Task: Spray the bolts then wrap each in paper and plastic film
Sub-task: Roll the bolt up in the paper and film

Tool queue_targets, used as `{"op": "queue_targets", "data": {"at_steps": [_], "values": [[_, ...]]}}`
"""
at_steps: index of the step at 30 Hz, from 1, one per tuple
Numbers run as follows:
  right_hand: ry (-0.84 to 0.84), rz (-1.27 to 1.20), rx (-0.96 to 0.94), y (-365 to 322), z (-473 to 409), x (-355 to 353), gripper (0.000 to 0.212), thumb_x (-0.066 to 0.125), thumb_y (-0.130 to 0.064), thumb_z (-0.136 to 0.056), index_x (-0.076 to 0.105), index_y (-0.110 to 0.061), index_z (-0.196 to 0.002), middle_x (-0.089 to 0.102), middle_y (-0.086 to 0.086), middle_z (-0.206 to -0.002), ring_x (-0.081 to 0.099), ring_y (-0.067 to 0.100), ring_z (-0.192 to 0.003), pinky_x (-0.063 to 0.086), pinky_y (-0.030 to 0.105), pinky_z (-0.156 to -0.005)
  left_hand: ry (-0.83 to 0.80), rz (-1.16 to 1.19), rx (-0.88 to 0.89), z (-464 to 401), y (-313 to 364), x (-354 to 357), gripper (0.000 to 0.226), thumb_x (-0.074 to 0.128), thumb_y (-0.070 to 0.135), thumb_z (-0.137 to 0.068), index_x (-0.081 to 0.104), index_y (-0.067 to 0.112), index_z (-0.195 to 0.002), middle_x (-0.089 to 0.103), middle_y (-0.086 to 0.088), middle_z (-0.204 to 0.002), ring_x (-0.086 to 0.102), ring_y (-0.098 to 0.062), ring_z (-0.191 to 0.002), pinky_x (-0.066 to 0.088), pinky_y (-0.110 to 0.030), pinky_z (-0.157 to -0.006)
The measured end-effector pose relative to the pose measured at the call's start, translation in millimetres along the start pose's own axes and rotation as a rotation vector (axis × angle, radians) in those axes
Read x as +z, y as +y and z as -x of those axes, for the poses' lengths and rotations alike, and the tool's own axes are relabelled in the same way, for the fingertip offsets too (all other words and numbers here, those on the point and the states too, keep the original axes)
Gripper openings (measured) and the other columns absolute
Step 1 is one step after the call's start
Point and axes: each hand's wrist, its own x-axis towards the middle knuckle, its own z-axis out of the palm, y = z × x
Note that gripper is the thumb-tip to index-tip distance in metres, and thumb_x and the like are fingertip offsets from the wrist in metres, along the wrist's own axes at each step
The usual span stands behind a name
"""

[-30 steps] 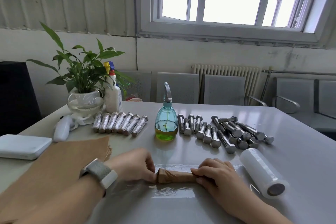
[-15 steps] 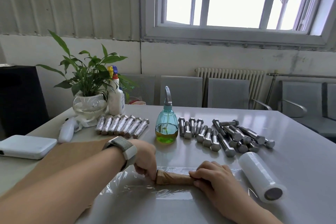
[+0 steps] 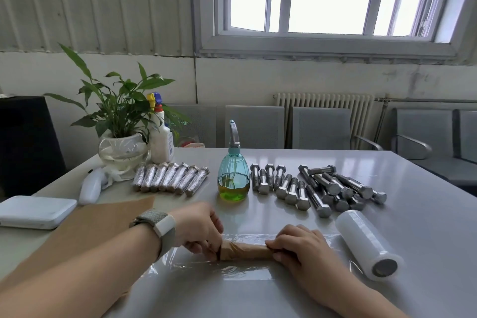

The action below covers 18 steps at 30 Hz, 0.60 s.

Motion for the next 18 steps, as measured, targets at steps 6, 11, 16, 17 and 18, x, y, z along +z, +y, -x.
{"op": "queue_targets", "data": {"at_steps": [6,11,16,17,18], "values": [[0.001,0.017,0.000,-1,0,0,0.023,0.057,-0.035,-0.096,0.067,-0.041,-0.116,0.056,-0.026,-0.107,0.047,-0.002,-0.108,0.023,0.011,-0.088,0.077,0.163,-0.024,3,-5,8,0.023,0.068,-0.005,-0.077,0.056,0.012,-0.089,0.063,-0.006,-0.054,0.065,-0.019,-0.046,0.038,-0.014,-0.037],[0.007,0.019,0.003,-1,1,0,0.022,0.058,-0.034,-0.096,0.067,-0.041,-0.115,0.056,-0.025,-0.107,0.048,-0.002,-0.108,0.023,0.012,-0.089,0.093,0.357,0.028,16,-9,5,0.018,0.062,0.001,-0.085,0.058,0.008,-0.100,0.069,-0.009,-0.062,0.070,-0.025,-0.057,0.052,-0.022,-0.043],[0.003,0.004,0.004,-3,1,-2,0.021,0.059,-0.034,-0.096,0.069,-0.040,-0.114,0.056,-0.026,-0.106,0.049,-0.001,-0.107,0.025,0.015,-0.090,0.152,0.621,0.016,32,-26,13,0.015,0.055,-0.007,-0.091,0.060,0.002,-0.102,0.069,-0.014,-0.065,0.070,-0.026,-0.058,0.059,-0.030,-0.050],[0.002,0.008,0.003,-4,0,-2,0.021,0.059,-0.035,-0.096,0.068,-0.040,-0.115,0.056,-0.026,-0.107,0.049,-0.001,-0.107,0.024,0.014,-0.090,0.188,0.667,0.016,32,-30,17,0.015,0.059,-0.009,-0.088,0.062,0.000,-0.100,0.070,-0.017,-0.069,0.070,-0.026,-0.058,0.058,-0.029,-0.049],[0.002,0.012,0.004,-4,0,-1,0.021,0.059,-0.035,-0.096,0.068,-0.040,-0.115,0.056,-0.026,-0.107,0.049,-0.001,-0.107,0.023,0.013,-0.090,0.221,0.717,0.016,33,-33,21,0.013,0.063,-0.011,-0.086,0.063,-0.003,-0.096,0.070,-0.019,-0.072,0.070,-0.025,-0.058,0.058,-0.028,-0.049]]}}
